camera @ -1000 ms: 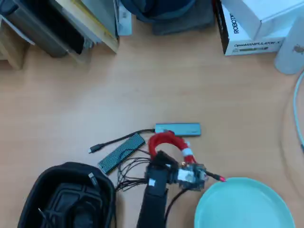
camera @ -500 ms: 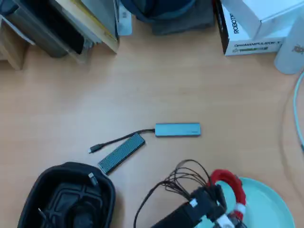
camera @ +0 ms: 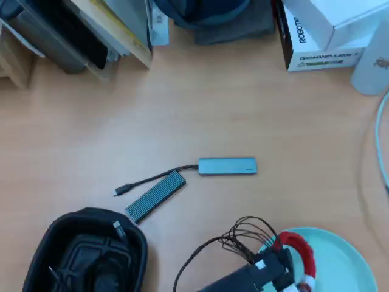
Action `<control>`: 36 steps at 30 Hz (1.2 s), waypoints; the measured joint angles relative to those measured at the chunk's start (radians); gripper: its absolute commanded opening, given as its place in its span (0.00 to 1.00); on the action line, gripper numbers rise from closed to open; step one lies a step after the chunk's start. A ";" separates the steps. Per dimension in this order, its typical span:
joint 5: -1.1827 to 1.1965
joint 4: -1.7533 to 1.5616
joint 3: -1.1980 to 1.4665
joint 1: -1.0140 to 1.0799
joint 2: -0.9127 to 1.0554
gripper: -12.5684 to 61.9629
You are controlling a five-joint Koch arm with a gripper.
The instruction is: Put a black charging cable in a black bowl and put a red charging cable in a green bowl
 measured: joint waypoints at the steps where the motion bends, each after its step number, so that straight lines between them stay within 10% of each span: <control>1: 0.000 -0.006 0.008 0.000 0.000 0.22; 12: 0.038 -0.054 0.114 0.009 0.005 0.63; 21: 0.129 -0.063 0.123 -0.057 0.031 0.63; 36: -0.054 -0.502 0.476 -0.833 0.225 0.60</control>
